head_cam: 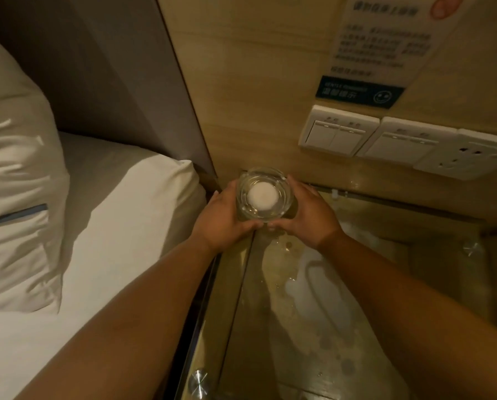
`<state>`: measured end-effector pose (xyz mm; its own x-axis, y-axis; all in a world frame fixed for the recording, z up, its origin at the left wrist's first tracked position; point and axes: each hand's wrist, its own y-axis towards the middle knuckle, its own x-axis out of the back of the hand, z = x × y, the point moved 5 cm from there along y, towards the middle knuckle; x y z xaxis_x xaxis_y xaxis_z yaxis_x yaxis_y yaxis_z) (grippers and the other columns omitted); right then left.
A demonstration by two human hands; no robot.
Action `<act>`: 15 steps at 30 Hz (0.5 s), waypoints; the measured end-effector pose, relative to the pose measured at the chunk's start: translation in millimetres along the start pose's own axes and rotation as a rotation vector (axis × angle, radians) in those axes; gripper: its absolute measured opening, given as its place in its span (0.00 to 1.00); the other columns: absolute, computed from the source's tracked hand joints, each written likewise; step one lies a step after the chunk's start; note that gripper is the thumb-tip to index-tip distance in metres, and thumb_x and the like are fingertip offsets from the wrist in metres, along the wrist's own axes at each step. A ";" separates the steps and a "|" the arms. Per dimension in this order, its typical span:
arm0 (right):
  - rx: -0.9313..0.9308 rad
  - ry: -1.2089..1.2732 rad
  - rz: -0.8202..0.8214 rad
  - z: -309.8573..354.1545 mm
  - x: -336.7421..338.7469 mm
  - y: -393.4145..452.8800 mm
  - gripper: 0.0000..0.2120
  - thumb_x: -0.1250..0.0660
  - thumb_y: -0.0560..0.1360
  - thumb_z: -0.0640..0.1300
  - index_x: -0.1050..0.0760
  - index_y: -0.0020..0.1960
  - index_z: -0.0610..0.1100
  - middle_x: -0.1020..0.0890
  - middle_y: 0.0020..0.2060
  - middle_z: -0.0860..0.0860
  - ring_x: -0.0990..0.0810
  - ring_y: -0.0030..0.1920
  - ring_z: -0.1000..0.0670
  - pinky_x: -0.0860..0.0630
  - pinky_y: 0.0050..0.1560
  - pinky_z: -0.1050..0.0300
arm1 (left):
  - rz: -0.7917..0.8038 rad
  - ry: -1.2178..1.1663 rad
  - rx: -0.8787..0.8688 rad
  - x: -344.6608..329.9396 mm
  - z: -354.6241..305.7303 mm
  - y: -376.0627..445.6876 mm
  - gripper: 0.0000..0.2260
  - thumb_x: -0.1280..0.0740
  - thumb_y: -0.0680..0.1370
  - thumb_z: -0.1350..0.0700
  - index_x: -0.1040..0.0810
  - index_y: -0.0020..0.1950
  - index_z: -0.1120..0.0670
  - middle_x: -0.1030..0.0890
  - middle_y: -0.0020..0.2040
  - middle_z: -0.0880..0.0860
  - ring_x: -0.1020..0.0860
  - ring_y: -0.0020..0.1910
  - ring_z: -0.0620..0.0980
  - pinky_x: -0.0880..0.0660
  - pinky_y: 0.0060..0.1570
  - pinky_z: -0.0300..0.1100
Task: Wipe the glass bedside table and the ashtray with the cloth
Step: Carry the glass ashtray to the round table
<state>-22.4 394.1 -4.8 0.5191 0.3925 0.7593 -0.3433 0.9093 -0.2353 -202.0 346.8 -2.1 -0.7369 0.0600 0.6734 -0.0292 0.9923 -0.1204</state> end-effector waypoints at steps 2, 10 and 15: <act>0.003 0.023 -0.022 5.8 7.9 -14.6 0.53 0.22 0.62 0.59 0.46 0.77 0.48 0.37 0.75 0.48 0.41 0.74 0.47 0.41 0.73 0.51 | 0.014 0.015 -0.005 5.3 -11.1 -7.6 0.41 0.23 0.67 0.43 0.40 0.75 0.47 0.28 0.69 0.48 0.32 0.69 0.48 0.35 0.69 0.56; -0.050 0.106 -0.146 29.9 55.6 -108.8 0.53 0.22 0.60 0.61 0.45 0.77 0.50 0.34 0.73 0.49 0.38 0.73 0.48 0.36 0.70 0.50 | 0.079 0.018 -0.128 22.1 -82.3 -62.3 0.39 0.25 0.67 0.38 0.38 0.73 0.47 0.27 0.68 0.47 0.30 0.66 0.48 0.30 0.64 0.50; -0.102 0.108 -0.267 36.8 91.4 -197.0 0.52 0.21 0.58 0.61 0.40 0.75 0.49 0.29 0.70 0.50 0.33 0.70 0.48 0.32 0.68 0.48 | 0.143 0.019 -0.223 17.7 -140.2 -114.1 0.41 0.22 0.66 0.42 0.39 0.73 0.45 0.27 0.68 0.46 0.28 0.66 0.48 0.28 0.61 0.46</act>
<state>63.8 245.8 133.2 0.6623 0.1454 0.7350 -0.1064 0.9893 -0.0998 -117.1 249.9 125.9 -0.7101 0.2015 0.6747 0.2259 0.9727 -0.0528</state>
